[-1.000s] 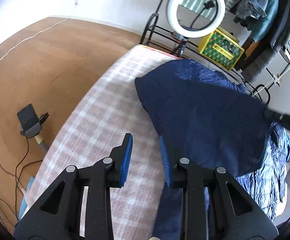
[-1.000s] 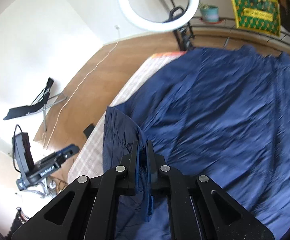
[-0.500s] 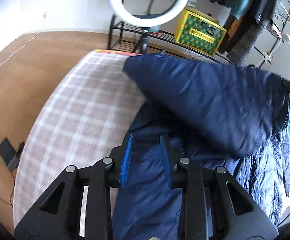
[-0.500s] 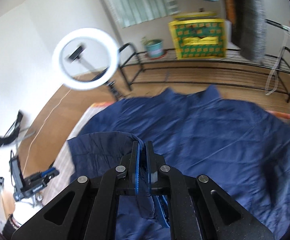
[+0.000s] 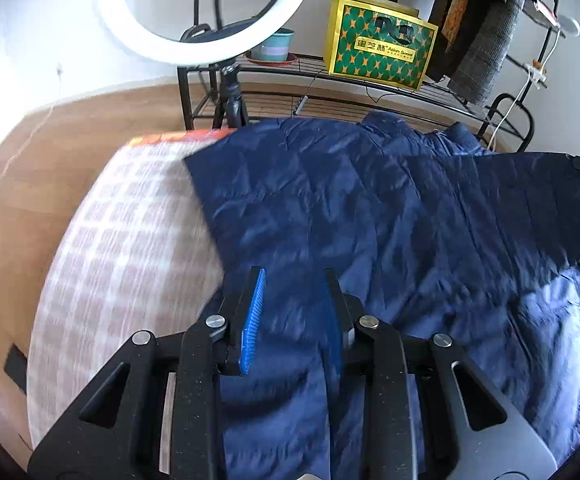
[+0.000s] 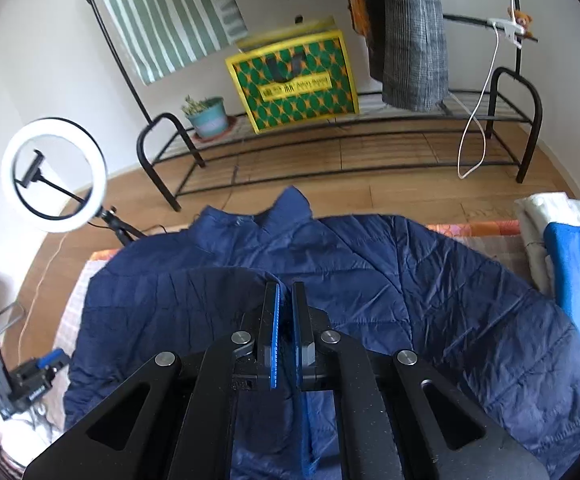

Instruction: Fold large clothes

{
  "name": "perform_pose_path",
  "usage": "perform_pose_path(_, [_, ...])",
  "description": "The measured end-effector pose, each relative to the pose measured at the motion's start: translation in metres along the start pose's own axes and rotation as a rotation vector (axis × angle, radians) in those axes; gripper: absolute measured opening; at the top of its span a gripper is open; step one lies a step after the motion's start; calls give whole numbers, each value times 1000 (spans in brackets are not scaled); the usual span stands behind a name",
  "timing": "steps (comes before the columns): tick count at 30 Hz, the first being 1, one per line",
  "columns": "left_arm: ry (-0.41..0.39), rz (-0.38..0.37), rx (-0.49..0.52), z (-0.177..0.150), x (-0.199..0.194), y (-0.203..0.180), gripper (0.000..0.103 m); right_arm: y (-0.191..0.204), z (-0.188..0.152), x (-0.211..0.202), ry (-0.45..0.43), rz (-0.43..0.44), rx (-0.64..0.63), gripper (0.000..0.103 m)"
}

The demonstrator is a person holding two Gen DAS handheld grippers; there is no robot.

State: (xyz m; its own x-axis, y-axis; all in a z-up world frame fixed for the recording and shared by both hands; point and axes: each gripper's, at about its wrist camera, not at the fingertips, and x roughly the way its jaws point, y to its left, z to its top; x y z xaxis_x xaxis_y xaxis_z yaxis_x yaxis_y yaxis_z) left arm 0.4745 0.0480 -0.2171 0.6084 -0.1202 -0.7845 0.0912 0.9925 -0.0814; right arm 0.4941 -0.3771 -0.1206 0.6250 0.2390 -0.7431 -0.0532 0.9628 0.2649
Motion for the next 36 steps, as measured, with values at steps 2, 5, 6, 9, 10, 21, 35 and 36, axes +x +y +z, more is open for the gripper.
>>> perform_pose_path(2, [12,13,20,6,15,-5,27,-4,-1,10,9,-1,6,4])
perform_pose_path(5, [54,40,33,7,42,-8,27,-16,-5,24,32,-29,20,4])
perform_pose_path(6, [66,48,40,5,49,-8,27,-23,-9,29,45,-44,26,4])
perform_pose_path(9, [77,55,64,0,60,-10,27,-41,-17,42,75,-82,49,4])
perform_pose_path(10, [73,57,73,-1,61,-11,27,-47,-19,46,84,-89,59,4])
perform_pose_path(21, [19,54,121,-4,24,-27,27,-55,-37,70,144,-190,22,10])
perform_pose_path(35, [-90,-29,155,-34,-108,-87,28,-98,-63,-81,5,-116,114,26])
perform_pose_path(36, [-94,-38,150,-35,-117,-92,30,-103,-68,-100,-9,-113,118,26])
